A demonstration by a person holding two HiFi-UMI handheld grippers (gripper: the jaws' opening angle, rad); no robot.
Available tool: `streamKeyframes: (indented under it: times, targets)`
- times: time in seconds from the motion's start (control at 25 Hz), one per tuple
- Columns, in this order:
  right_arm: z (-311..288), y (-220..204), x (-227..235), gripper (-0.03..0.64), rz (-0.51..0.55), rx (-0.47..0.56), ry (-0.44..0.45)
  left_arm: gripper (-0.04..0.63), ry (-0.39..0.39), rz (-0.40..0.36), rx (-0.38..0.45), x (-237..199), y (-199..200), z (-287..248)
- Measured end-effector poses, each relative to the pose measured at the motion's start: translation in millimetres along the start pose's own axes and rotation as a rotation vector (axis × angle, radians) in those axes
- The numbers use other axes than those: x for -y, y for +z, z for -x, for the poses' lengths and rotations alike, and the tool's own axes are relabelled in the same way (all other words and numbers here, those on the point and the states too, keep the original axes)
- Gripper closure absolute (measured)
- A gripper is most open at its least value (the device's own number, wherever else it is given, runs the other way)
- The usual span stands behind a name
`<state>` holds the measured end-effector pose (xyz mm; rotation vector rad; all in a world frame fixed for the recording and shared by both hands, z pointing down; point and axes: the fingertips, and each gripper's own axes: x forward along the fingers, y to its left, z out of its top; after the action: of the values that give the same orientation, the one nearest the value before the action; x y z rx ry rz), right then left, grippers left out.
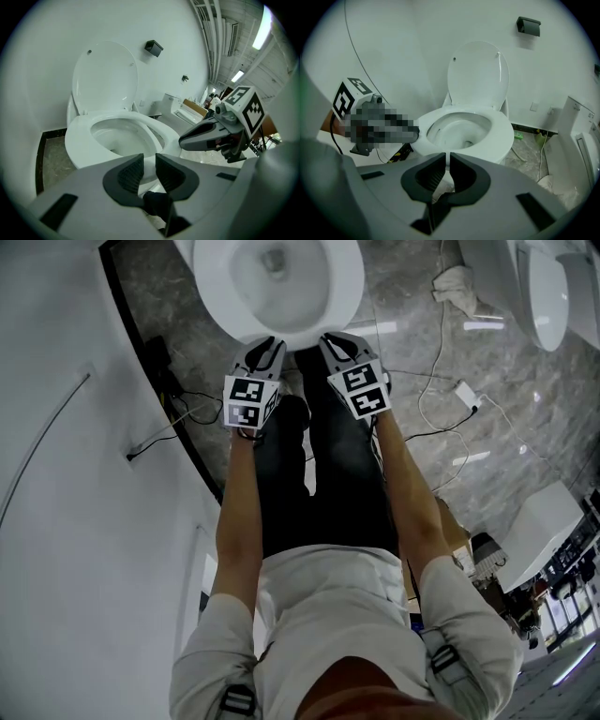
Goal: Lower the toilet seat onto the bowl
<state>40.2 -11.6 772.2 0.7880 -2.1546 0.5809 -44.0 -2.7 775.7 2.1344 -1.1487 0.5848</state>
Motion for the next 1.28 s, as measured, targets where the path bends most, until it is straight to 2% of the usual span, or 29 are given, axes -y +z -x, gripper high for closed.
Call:
streamKeyframes:
  times: [1.28]
  targets:
    - [-61.5,-59.8,5.1,0.574,-0.045,-0.159,0.02,0.503,0.038,0.066,-0.106,-24.7,-51.9,-43.4]
